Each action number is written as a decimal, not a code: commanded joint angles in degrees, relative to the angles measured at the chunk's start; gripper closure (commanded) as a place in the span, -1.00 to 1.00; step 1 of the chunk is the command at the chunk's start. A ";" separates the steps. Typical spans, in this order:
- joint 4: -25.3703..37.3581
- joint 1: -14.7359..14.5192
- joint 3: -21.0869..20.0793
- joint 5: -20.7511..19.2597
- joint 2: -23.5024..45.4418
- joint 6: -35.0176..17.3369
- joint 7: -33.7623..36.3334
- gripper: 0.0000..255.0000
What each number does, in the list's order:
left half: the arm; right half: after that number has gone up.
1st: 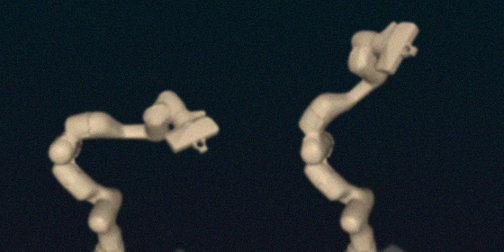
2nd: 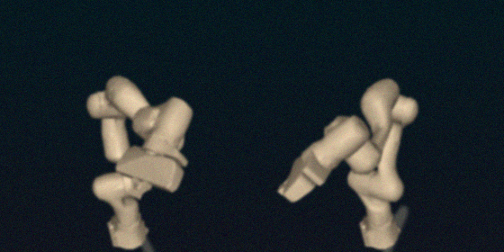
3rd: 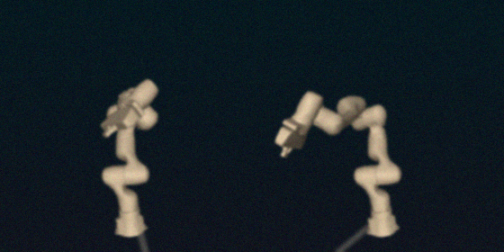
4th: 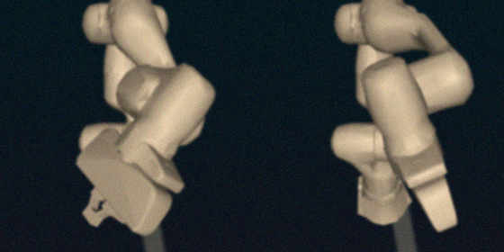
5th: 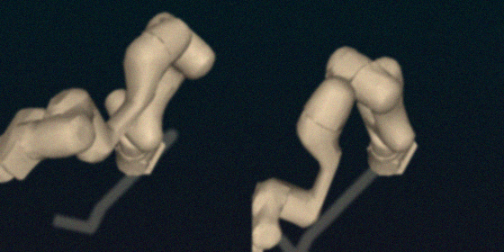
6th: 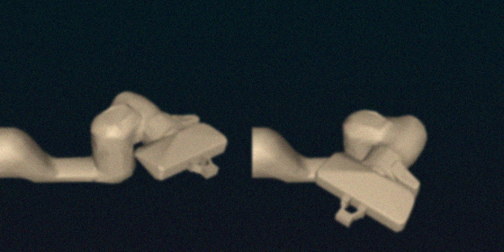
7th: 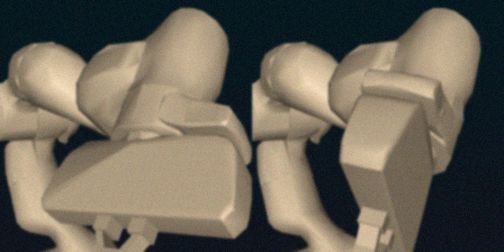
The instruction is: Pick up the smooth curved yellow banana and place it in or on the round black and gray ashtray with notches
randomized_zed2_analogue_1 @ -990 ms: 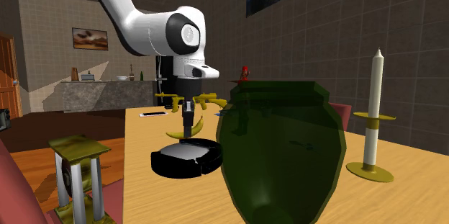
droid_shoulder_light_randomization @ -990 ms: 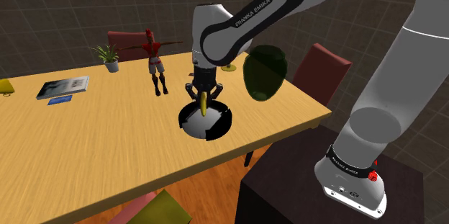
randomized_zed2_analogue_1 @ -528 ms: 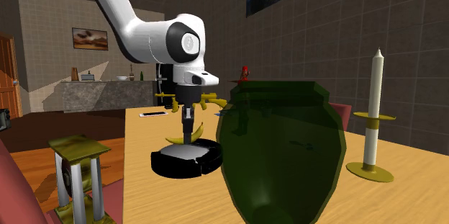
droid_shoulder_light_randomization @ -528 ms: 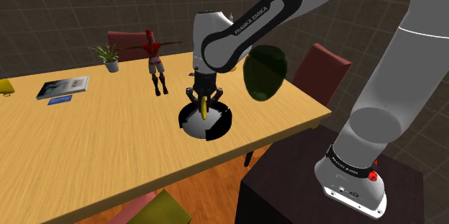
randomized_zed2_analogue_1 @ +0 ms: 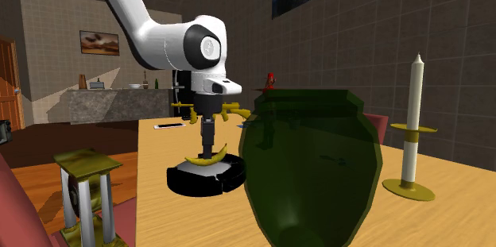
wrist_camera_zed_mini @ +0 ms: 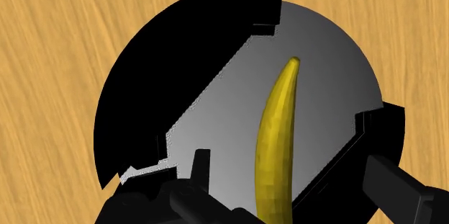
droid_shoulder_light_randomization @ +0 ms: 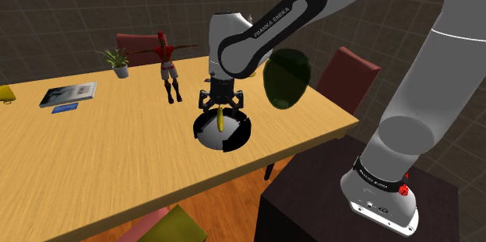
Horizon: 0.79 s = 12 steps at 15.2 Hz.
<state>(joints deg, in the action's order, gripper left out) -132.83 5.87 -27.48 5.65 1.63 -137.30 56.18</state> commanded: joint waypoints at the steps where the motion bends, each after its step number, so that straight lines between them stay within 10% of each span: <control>1: 0.00 0.00 0.00 0.00 0.00 0.00 0.00 -1.00; 12: 2.51 0.43 0.48 2.57 -5.33 7.47 -1.94 -1.00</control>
<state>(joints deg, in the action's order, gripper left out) -130.31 6.29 -27.00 8.22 -3.69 -129.84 54.24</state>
